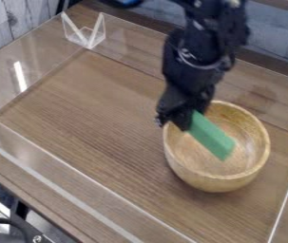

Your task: Put green stick into wooden bowl

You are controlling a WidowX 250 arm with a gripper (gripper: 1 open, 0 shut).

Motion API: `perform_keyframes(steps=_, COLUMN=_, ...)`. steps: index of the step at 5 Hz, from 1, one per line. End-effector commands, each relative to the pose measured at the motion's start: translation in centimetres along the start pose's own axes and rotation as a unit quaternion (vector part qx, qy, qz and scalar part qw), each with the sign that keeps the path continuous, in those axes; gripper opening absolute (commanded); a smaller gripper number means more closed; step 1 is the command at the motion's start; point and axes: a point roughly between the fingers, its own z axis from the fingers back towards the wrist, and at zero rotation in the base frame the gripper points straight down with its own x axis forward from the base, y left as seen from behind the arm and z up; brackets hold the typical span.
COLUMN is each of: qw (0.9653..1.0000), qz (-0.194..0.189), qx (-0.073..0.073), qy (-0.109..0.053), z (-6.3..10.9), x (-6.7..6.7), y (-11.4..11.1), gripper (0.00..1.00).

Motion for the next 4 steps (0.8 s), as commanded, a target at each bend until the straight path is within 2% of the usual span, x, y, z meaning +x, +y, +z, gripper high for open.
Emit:
perform_keyframes(steps=1, qw=0.9998, qz=-0.015, qx=-0.01, qy=-0.006, z=0.0, x=0.3, y=-0.3, gripper=1.0)
perform_keyframes(steps=2, qw=0.9995, qz=-0.031, qx=-0.006, qy=-0.005, z=0.1, x=0.6, y=-0.3, gripper=1.0)
perform_keyframes(steps=3, qw=0.9994, qz=-0.034, qx=-0.002, qy=0.001, z=1.3, x=1.6, y=-1.1, gripper=1.0)
perform_keyframes(steps=4, qw=0.9989, qz=-0.041, qx=-0.005, qy=0.023, z=3.7, x=4.0, y=-2.1, gripper=1.0)
